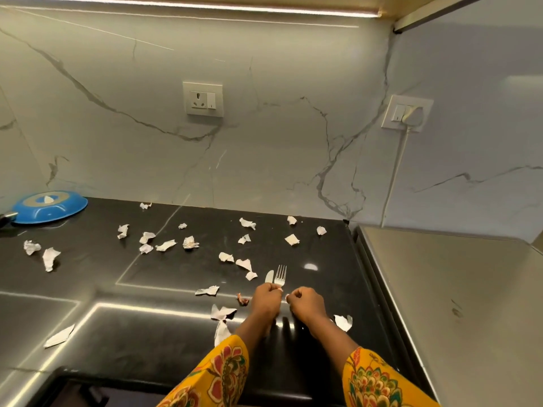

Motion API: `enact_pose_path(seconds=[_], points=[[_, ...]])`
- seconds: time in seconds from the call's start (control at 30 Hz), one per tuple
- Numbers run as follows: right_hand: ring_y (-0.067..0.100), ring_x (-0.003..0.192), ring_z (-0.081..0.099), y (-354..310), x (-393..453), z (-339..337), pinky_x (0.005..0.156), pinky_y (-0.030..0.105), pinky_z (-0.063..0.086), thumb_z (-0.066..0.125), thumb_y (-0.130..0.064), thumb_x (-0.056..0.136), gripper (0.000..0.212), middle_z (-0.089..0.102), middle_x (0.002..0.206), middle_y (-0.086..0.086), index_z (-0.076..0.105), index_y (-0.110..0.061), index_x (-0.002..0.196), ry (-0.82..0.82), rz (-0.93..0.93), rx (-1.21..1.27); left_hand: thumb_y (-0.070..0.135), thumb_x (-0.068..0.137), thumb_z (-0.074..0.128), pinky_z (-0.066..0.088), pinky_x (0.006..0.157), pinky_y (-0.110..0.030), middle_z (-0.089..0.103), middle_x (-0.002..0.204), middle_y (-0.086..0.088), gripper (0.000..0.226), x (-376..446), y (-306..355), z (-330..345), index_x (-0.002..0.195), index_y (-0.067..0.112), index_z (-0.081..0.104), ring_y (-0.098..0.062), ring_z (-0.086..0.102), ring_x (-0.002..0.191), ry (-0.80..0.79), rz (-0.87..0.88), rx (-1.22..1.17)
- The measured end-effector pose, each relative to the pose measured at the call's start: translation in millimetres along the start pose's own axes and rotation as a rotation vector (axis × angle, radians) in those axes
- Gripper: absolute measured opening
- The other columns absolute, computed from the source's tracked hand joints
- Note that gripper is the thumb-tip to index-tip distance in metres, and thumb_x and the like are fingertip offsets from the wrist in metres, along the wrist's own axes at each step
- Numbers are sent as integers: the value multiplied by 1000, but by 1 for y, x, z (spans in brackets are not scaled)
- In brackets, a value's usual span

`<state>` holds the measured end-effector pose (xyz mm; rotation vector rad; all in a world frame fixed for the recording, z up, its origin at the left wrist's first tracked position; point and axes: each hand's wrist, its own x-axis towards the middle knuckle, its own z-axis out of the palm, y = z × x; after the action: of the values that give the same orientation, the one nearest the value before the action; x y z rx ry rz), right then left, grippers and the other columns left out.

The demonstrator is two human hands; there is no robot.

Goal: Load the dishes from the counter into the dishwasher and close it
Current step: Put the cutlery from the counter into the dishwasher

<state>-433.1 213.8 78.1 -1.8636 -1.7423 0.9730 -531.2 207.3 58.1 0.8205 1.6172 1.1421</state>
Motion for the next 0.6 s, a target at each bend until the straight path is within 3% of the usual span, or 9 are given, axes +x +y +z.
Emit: enact_pose_path(seconds=[0.2,0.33,0.47,0.6], points=[[24,69,59,-1,26,2,74,40,54,58,-17,82,20,64,75,13,60,-14,63,-72,80,129,-3,80,39,33,50,-25,49,61,-7,25,22,-3,20,70,14,55,-20,45,57,23,-56,64],[23,60,56,3,34,3,59,33,50,55,-7,79,30,60,67,11,52,-15,51,-107,145,212,-5,79,38,42,62,-32,57,77,-15,24,23,0,29,74,13,54,-27,54,71,74,-69,102],[21,59,57,5,39,2,51,27,45,54,-3,82,27,60,66,11,55,-12,57,-143,196,310,2,86,42,43,83,-33,60,108,-15,18,20,6,27,94,12,54,-32,55,104,218,-44,297],[19,54,56,3,41,5,46,24,43,51,-2,84,21,62,67,12,59,-9,66,-169,241,383,5,87,45,41,87,-32,59,117,-18,24,20,9,26,109,2,56,-32,53,111,254,-72,431]])
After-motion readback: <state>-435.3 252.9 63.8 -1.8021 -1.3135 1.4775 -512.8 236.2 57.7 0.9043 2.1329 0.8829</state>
